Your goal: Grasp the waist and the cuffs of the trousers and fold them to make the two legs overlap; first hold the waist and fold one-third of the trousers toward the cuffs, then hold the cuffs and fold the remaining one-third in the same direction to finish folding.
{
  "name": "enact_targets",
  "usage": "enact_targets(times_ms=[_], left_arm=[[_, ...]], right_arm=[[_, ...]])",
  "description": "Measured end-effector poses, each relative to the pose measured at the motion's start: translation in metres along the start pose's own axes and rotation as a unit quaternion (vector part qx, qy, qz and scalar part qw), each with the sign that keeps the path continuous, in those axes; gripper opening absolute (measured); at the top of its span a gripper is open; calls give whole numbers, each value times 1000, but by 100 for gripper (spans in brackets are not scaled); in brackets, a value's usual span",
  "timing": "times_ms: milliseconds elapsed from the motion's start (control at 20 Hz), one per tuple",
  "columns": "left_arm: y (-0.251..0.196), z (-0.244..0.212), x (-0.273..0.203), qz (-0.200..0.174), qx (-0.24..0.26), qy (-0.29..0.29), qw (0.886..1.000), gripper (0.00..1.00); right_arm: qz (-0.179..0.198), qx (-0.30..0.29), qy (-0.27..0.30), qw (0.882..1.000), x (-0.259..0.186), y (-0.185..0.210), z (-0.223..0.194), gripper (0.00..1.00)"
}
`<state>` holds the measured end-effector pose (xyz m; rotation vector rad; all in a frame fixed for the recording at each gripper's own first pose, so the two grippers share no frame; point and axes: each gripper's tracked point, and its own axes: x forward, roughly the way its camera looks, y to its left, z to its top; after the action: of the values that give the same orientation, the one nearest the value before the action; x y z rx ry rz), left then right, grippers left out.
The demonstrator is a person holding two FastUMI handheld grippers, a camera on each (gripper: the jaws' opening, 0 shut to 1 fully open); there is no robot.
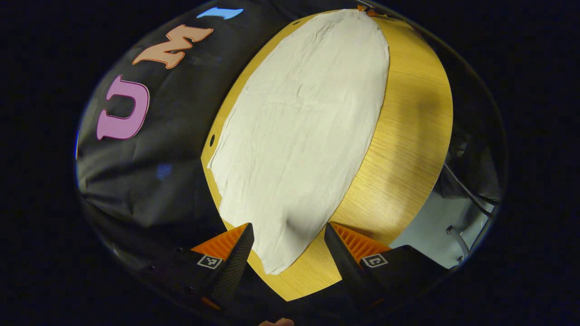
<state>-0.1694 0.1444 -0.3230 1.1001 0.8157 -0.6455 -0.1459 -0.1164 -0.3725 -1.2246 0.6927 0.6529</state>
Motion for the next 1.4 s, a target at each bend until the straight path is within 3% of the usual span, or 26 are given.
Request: enact_targets(times_ms=[100,400,500,900,1000,1200,1400], left_arm=[[5,4,5,0,25,-3,1000,89],[21,13,19,10,64,-4,998,88],[21,17,25,6,70,0,998,83],[4,12,32,-28,38,19,999,26],[1,11,30,-21,43,24,999,6],[2,6,27,-19,29,42,999,0],[14,11,24,-13,-12,52,999,0]], right_arm=[[-3,1,0,1000,0,0,0,7],[-14,1,2,1000,0,0,0,7],[-17,0,2,1000,0,-1,0,7],[-15,0,3,1000,0,-1,0,7],[-12,-1,2,1000,0,-2,0,7],[3,19,6,1000,-2,-4,-1,7],[-28,28,-8,999,-12,-38,6,10]])
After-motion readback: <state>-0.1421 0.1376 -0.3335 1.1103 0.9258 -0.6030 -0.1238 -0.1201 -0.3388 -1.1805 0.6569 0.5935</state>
